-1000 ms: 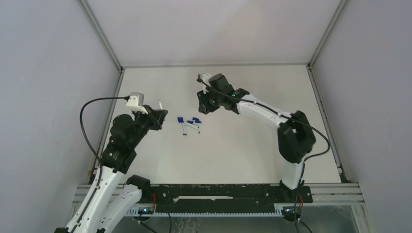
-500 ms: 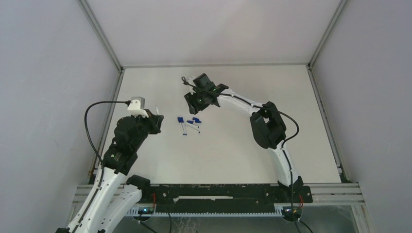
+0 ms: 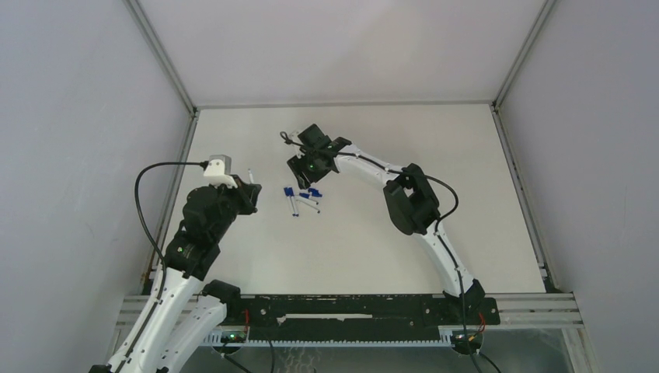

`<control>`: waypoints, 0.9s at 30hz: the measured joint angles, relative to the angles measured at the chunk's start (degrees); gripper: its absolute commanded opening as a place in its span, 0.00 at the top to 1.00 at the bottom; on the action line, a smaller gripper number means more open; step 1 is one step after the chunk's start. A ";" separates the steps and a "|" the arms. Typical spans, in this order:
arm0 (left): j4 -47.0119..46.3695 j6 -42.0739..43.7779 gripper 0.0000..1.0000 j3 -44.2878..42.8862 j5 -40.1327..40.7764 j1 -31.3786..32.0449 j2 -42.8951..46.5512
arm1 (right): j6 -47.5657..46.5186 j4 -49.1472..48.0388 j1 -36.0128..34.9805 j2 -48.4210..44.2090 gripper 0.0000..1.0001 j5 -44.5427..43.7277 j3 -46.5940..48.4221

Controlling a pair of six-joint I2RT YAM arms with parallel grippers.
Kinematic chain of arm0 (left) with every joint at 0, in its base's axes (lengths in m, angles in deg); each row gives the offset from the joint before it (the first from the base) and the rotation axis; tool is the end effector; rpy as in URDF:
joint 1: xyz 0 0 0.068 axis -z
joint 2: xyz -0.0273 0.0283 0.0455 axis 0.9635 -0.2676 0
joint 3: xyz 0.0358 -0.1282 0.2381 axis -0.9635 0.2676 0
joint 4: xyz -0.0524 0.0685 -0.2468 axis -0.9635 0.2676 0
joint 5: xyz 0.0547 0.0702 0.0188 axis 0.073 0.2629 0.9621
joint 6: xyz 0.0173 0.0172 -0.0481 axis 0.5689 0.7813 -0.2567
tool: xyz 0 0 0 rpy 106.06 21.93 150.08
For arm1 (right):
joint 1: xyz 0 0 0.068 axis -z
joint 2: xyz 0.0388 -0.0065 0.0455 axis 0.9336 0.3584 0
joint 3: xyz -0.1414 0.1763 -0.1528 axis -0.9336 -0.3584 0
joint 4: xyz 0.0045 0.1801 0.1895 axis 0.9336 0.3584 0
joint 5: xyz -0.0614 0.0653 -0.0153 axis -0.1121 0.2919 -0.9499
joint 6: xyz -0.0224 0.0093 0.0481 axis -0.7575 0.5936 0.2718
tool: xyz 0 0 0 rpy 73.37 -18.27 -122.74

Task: Insert the pens into the pen caps
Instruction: Adjust the pen cap at the center of the board.

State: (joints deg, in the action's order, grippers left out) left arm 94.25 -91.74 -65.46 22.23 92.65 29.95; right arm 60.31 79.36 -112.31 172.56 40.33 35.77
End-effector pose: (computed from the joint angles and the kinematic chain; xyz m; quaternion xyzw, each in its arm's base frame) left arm 0.1422 -0.0451 0.3102 -0.0185 0.7914 -0.1788 0.5843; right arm 0.3799 0.3671 0.1802 -0.3872 0.8657 0.1918 0.2528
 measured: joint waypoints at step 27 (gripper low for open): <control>0.04 0.00 1.00 0.00 0.02 0.00 -0.02 | -0.26 1.90 1.27 -0.22 0.47 -5.64 -3.69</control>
State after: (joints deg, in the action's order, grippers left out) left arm 94.30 -91.74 -65.46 22.25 92.65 29.93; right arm 60.05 81.26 -111.04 172.34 34.69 32.08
